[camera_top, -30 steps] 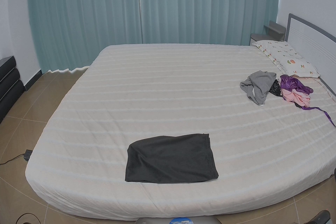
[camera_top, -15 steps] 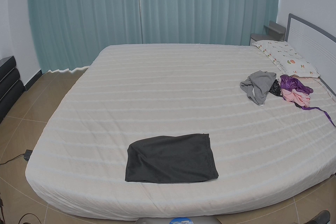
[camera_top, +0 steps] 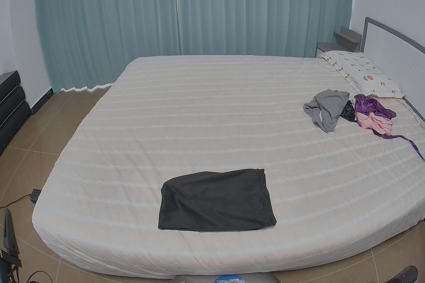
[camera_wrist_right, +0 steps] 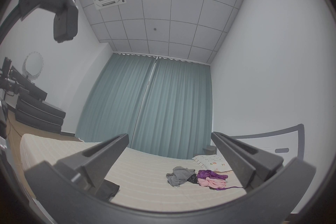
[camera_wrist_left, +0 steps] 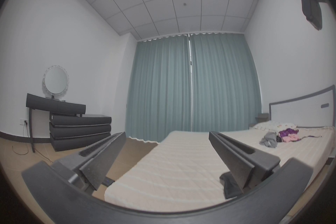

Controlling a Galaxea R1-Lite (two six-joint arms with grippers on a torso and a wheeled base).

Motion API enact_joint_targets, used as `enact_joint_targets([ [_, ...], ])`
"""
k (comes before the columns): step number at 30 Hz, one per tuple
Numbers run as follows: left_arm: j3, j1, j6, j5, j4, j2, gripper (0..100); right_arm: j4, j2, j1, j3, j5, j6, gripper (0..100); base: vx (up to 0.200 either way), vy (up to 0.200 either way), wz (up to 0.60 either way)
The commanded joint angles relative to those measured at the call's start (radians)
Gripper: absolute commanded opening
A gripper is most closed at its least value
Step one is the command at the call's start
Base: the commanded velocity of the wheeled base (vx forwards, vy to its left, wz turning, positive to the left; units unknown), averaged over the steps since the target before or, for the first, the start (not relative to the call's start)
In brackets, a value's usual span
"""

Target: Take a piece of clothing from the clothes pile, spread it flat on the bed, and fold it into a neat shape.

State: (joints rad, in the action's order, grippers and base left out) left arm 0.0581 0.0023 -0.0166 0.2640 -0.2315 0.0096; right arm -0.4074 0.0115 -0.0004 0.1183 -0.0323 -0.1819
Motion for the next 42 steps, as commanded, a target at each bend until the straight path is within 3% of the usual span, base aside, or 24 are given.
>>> enact_joint_targets([
  [1, -0.058, -0.001, 0.017, -0.106, 0.179, -0.003, 100, 0.114, -0.011, 0.000, -0.118, 0.002, -0.028, 100, 0.000, 0.000, 0.00],
  [5, -0.058, -0.001, 0.024, -0.164, 0.167, -0.002, 100, 0.309, -0.011, -0.001, -0.118, 0.005, -0.014, 100, 0.000, 0.000, 0.00],
  [8, -0.058, -0.001, 0.029, -0.213, 0.170, -0.003, 100, 0.329, -0.011, 0.000, -0.118, 0.003, 0.044, 100, 0.000, 0.000, 0.00],
  [12, -0.058, -0.001, 0.021, -0.259, 0.170, -0.003, 100, 0.329, -0.011, -0.001, -0.118, 0.019, 0.036, 100, 0.000, 0.000, 0.00],
  [13, -0.058, -0.001, 0.027, -0.284, 0.172, -0.002, 100, 0.329, -0.011, -0.001, -0.118, 0.060, 0.035, 100, 0.000, 0.000, 0.00],
  [17, -0.058, -0.001, 0.037, -0.290, 0.169, -0.003, 100, 0.340, -0.010, 0.000, -0.118, 0.068, 0.068, 100, 0.000, 0.000, 0.00],
  [18, -0.058, -0.001, 0.056, -0.290, 0.169, -0.003, 100, 0.354, -0.010, -0.001, -0.117, 0.055, 0.136, 100, 0.000, 0.000, 0.00],
  [20, -0.058, -0.001, 0.061, -0.289, 0.169, -0.002, 100, 0.414, -0.010, -0.003, -0.117, 0.023, 0.133, 100, 0.000, 0.000, 0.00],
  [24, -0.058, -0.001, 0.021, -0.281, 0.170, -0.005, 100, 0.401, -0.010, -0.003, -0.118, 0.025, 0.136, 100, 0.000, 0.000, 0.00],
  [25, -0.058, -0.001, -0.026, -0.298, 0.170, -0.005, 100, 0.401, -0.010, -0.003, -0.118, 0.014, 0.136, 100, 0.000, 0.000, 0.00],
  [27, -0.058, -0.001, -0.036, -0.341, 0.170, -0.002, 100, 0.401, -0.010, -0.003, -0.118, 0.008, 0.139, 100, 0.000, 0.000, 0.00],
  [29, -0.052, -0.001, 0.007, -0.474, 0.189, -0.002, 100, 0.401, -0.010, -0.003, -0.118, 0.005, 0.147, 100, 0.000, 0.000, 0.00],
  [30, -0.052, -0.001, 0.007, -0.474, 0.189, -0.002, 100, 0.401, -0.010, -0.003, -0.118, 0.005, 0.147, 100, 0.000, 0.000, 0.00],
  [32, -0.049, -0.001, 0.010, -0.378, 0.199, -0.005, 100, 0.401, -0.010, -0.001, -0.118, 0.009, 0.150, 100, 0.000, 0.000, 0.00],
  [34, -0.050, -0.001, -0.043, -0.111, 0.195, -0.005, 100, 0.401, -0.011, 0.000, -0.118, 0.015, 0.157, 100, 0.000, 0.000, 0.00],
  [35, -0.053, -0.001, -0.068, -0.051, 0.192, -0.005, 100, 0.401, -0.011, 0.000, -0.118, 0.015, 0.160, 100, 0.000, 0.000, 0.00],
  [38, -0.052, -0.001, -0.039, -0.088, 0.192, -0.003, 100, 0.401, -0.010, 0.000, -0.118, 0.015, 0.151, 100, 0.000, 0.000, 0.00],
  [40, -0.050, -0.001, 0.037, -0.212, 0.198, -0.003, 100, 0.401, -0.010, 0.000, -0.118, 0.017, 0.151, 100, 0.000, 0.000, 0.00],
  [41, -0.050, -0.001, 0.037, -0.212, 0.198, -0.003, 100, 0.401, -0.010, 0.000, -0.118, 0.017, 0.151, 100, 0.000, 0.000, 0.00],
  [42, -0.058, -0.001, 0.067, -0.296, 0.213, -0.003, 100, 0.401, -0.011, 0.000, -0.118, 0.015, 0.151, 100, 0.000, 0.000, 0.00],
])
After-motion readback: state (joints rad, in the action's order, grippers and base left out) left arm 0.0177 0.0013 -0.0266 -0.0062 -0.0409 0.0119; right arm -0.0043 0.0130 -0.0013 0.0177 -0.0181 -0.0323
